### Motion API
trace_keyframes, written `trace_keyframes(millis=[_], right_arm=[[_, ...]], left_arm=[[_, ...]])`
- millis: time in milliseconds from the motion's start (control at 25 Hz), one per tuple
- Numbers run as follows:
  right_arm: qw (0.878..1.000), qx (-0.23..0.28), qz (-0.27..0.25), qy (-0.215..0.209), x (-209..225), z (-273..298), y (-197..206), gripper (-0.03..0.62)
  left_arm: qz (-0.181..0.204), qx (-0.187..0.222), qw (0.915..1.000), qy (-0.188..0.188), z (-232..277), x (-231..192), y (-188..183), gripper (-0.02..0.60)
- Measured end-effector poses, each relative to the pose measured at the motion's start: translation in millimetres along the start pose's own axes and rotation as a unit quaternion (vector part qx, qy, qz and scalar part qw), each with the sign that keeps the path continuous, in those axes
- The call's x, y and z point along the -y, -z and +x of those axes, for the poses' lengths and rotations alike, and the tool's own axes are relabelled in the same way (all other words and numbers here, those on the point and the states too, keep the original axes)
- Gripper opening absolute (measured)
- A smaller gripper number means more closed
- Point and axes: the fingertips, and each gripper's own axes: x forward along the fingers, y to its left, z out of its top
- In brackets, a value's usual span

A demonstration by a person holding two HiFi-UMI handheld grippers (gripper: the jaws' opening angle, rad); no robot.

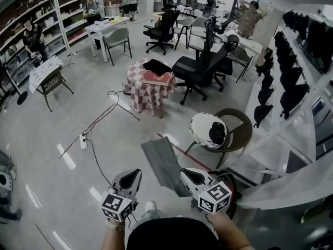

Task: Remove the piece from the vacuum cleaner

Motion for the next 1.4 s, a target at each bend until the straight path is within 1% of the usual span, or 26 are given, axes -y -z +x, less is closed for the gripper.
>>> trace_keyframes(millis=[320, 640, 1120, 1400], right_arm=[[1.000, 0.010, 0.005, 0.006, 3, -18, 4, 0.046], [1.000, 0.007, 0.012, 0.011, 4, -26, 12, 0.046], [1.000, -0.001, 0.020, 0.004, 4, -28, 22, 0.046], [1.000, -0.004, 0.018, 0.002, 5, -27, 23, 0.046]], left_arm=[[0.014, 0.000, 0.9998, 0.016, 10, 20, -2, 0.018], [0.015, -0.005, 0.9996, 0.022, 11, 32, 3, 0.018], [0.016, -0.024, 0.9994, 0.018, 7, 36, 14, 0.018], [0.015, -0.026, 0.9994, 0.016, 8, 34, 15, 0.018]])
